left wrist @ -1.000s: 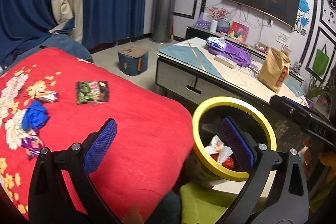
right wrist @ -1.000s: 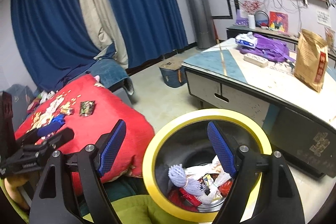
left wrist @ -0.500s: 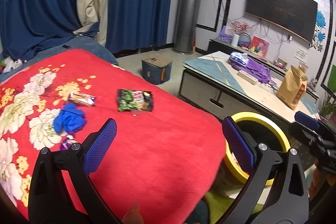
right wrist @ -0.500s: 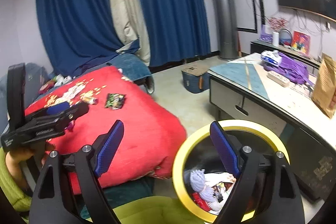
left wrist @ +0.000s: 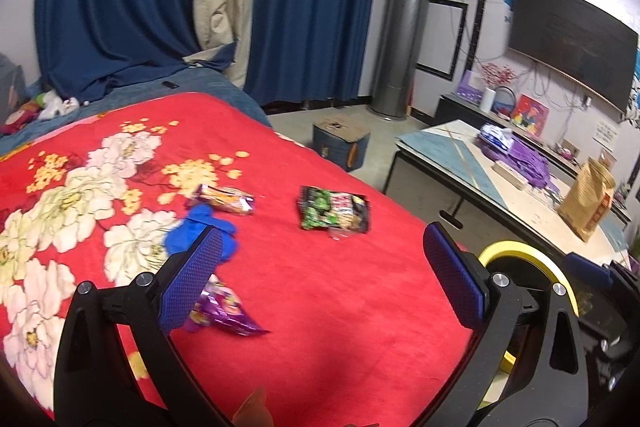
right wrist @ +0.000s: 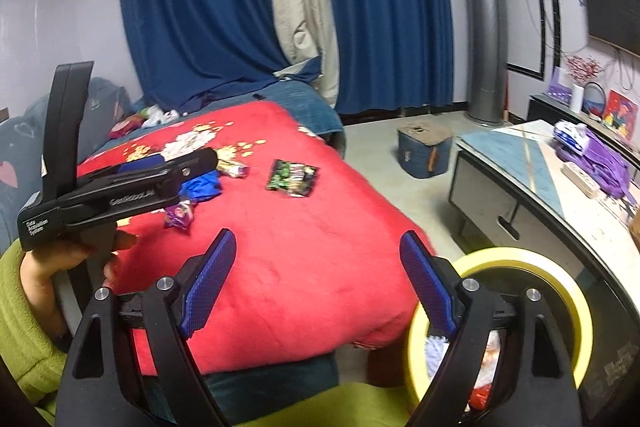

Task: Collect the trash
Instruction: 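Move both tools back over the bed toward the purple candy wrappers, then grasp the purple candy wrapper with the right tool while the left tool grasps the blue glove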

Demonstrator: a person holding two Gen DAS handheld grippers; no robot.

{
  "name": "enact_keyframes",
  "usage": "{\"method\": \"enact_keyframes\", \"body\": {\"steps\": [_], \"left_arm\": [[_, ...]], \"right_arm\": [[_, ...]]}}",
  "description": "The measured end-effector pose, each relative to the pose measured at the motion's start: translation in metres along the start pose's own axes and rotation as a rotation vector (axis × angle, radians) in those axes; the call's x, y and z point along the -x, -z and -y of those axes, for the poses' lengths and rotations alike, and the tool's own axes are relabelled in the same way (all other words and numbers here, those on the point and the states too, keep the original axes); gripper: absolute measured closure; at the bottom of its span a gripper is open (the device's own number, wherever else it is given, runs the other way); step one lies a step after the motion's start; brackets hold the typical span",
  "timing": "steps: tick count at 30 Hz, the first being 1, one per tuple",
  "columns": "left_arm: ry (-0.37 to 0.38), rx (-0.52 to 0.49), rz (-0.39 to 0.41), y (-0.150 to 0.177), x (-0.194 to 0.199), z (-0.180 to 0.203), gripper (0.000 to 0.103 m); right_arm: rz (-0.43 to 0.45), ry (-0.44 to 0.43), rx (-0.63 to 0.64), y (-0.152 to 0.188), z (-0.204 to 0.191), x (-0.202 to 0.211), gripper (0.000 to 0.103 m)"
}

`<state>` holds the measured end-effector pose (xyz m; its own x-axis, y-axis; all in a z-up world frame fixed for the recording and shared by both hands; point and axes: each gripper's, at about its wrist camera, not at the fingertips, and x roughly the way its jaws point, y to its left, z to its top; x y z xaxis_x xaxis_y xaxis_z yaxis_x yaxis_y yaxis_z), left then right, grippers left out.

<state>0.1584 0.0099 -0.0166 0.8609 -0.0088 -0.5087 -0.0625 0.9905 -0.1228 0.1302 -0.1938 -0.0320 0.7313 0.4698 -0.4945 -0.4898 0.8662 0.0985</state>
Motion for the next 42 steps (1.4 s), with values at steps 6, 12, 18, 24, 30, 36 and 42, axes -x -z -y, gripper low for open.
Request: {"method": "enact_keyframes", "body": {"steps": [6,12,18,24,30,36,42], "left_arm": [[-0.048,0.028,-0.005,-0.008,0.000,-0.024,0.011],[-0.088,0.094,-0.043,-0.014,-0.006,-0.063,0.011],[-0.098,0.174,-0.084,-0.014,-0.015,-0.103,0.011],[-0.107,0.217,-0.108,-0.010,-0.022,-0.125,0.011],[-0.072,0.251,-0.146,-0.006,-0.039,-0.136,0.018],[-0.006,0.303,-0.192,0.000,-0.056,-0.144,0.027],[0.086,0.378,-0.244,0.003,-0.077,-0.149,0.033]], "right_arm": [[-0.025,-0.049,0.037,-0.006,-0.023,-0.022,0.022],[-0.073,-0.094,0.079,-0.005,-0.041,-0.047,0.022],[-0.104,-0.141,0.137,0.000,-0.070,-0.067,0.022],[-0.126,-0.183,0.183,0.001,-0.094,-0.089,0.022],[-0.147,-0.230,0.239,0.002,-0.116,-0.110,0.031],[-0.181,-0.264,0.243,0.000,-0.127,-0.134,0.046],[-0.213,-0.313,0.232,0.000,-0.132,-0.147,0.068]]}}
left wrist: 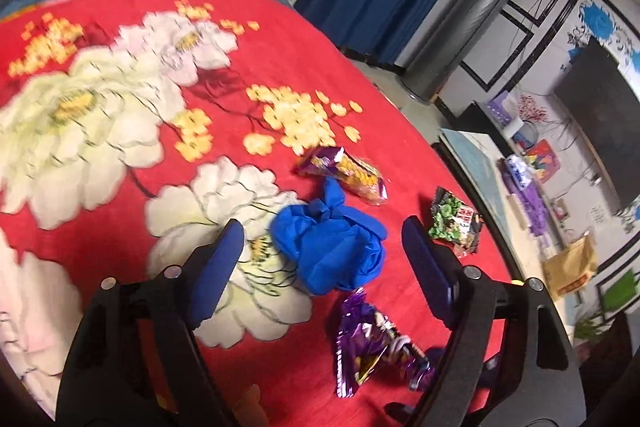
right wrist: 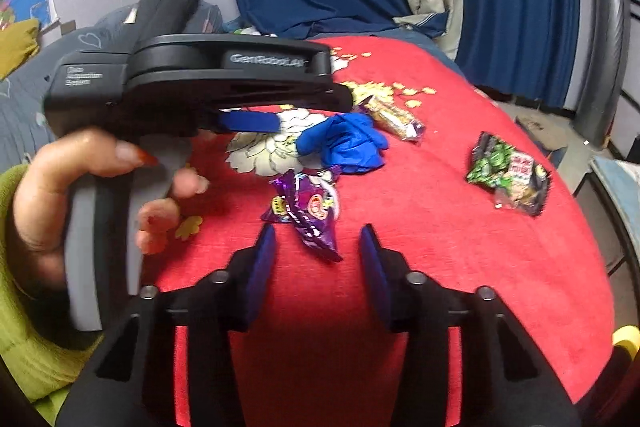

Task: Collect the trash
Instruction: 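Grasp the purple candy wrapper with the right tool while the left tool grasps the blue glove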

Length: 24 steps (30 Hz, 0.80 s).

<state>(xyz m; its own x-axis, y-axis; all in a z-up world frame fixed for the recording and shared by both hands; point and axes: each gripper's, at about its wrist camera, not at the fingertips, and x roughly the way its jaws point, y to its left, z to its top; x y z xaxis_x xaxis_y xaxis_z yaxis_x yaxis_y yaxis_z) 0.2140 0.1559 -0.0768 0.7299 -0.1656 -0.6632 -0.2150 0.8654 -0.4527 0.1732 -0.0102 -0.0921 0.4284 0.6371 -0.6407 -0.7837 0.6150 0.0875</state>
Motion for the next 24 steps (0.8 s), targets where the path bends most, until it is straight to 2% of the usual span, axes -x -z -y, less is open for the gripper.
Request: {"method": "enact_keyframes", "body": {"steps": [2,3,7,12,14,18,24], "left_arm": [[0.013,0.011,-0.017,0.001,-0.007,0.000,0.036],[0.019,0.016,-0.024,0.002,-0.009,-0.001,0.040],[0.034,0.031,-0.037,0.006,-0.015,-0.003,0.053],[0.061,0.038,-0.061,0.010,-0.018,-0.003,0.080],[0.070,0.029,-0.065,0.012,-0.018,-0.001,0.088],[0.073,0.004,-0.050,0.017,-0.012,0.007,0.093],[0.083,-0.050,-0.030,0.023,0.003,0.019,0.093]], "right_arm": [[0.000,-0.010,-0.006,0.001,0.000,0.000,0.077],[-0.002,-0.010,-0.001,0.002,-0.001,0.000,0.086],[-0.008,-0.008,0.014,0.009,-0.003,0.002,0.088],[-0.008,-0.009,-0.014,0.019,-0.003,0.011,0.088],[-0.004,-0.011,-0.031,0.021,-0.002,0.016,0.088],[0.003,-0.001,-0.053,0.026,0.001,0.027,0.088],[0.014,0.020,-0.099,0.029,0.016,0.040,0.088]]}}
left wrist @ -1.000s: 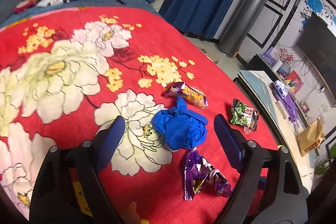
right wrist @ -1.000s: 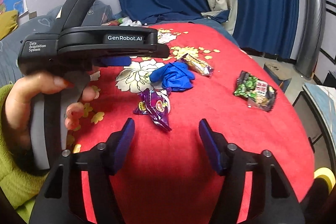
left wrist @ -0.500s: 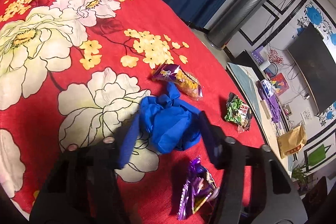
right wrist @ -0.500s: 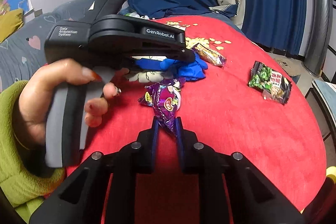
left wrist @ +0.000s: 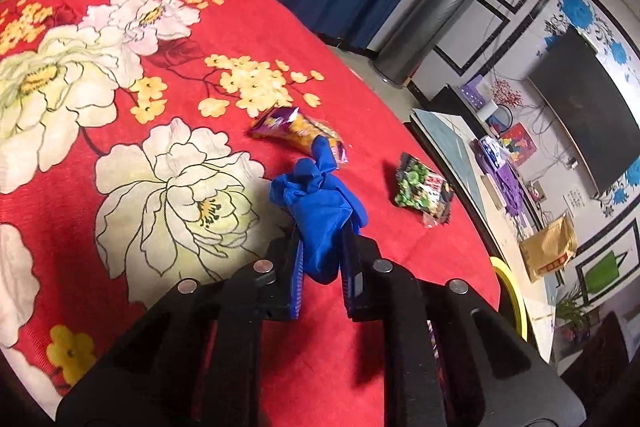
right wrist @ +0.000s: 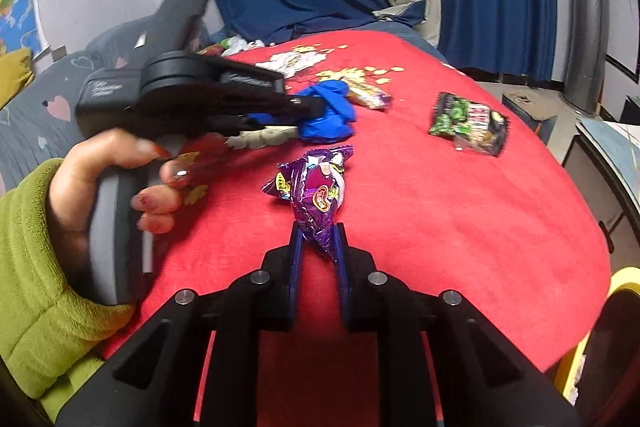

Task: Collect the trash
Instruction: 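Grasp the purple candy wrapper with the right tool while the left tool grasps the blue glove, then carry the purple wrapper in the right tool and blue glove in the left tool over the bin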

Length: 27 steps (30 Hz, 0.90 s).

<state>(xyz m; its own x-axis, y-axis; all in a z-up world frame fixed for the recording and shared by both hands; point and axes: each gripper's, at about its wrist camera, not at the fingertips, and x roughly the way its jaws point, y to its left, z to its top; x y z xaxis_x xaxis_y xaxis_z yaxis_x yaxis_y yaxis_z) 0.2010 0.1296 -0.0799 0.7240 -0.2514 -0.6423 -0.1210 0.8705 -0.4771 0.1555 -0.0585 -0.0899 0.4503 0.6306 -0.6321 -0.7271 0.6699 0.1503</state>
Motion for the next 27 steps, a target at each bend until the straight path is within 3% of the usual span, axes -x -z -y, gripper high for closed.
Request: {"method": "enact_keyframes", "body": {"steps": [7,27], "left_arm": [[-0.009,-0.079,0.038,0.000,0.015,0.022,0.094],[0.070,-0.226,0.064,0.019,0.024,0.087,0.093]], "right_arm": [[0.035,0.039,-0.025,-0.002,0.017,0.023,0.088],[0.117,0.152,-0.090,0.003,0.062,0.084,0.089]]}}
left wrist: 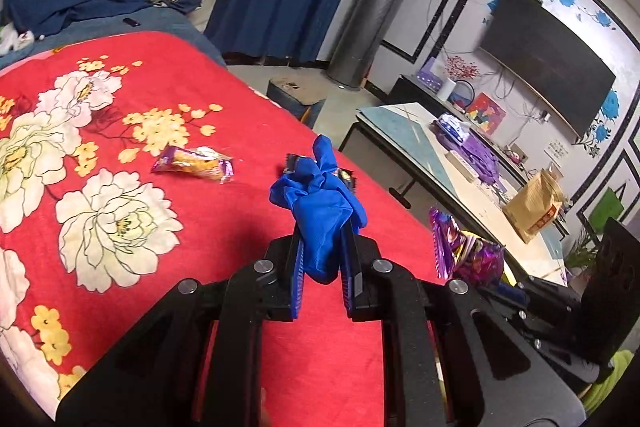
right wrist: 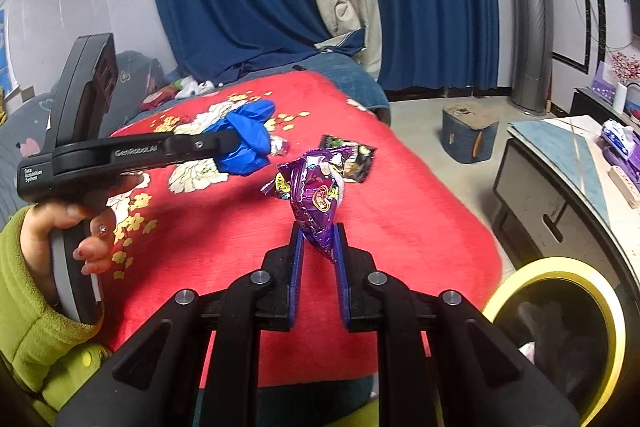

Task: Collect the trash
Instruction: 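Carry the purple wrapper in the right tool and blue glove in the left tool over the bin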

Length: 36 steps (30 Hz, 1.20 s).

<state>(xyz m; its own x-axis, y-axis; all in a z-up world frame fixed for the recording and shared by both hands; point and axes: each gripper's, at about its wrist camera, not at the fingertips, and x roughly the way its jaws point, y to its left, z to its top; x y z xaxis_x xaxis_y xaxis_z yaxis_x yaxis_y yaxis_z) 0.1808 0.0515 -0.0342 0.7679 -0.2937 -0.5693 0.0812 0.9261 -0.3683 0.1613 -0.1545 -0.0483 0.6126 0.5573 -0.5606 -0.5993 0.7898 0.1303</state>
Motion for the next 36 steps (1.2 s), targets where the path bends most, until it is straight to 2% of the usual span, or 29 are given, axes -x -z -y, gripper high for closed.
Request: {"method": "enact_keyframes", "body": {"steps": [10,20,36], "left_arm": [[0.053,-0.056,0.009,0.008,0.001,0.036,0.093],[0.075,-0.115,0.025,0.013,0.002,0.064,0.093],[0.142,-0.233,0.017,0.032,-0.007,0.116,0.093]], "right_arm": [[0.038,0.062,-0.037,0.005,0.026,0.028,0.089],[0.071,0.135,-0.098,0.014,0.062,0.053,0.089],[0.101,0.260,-0.194,0.037,0.109,0.088,0.089]]}}
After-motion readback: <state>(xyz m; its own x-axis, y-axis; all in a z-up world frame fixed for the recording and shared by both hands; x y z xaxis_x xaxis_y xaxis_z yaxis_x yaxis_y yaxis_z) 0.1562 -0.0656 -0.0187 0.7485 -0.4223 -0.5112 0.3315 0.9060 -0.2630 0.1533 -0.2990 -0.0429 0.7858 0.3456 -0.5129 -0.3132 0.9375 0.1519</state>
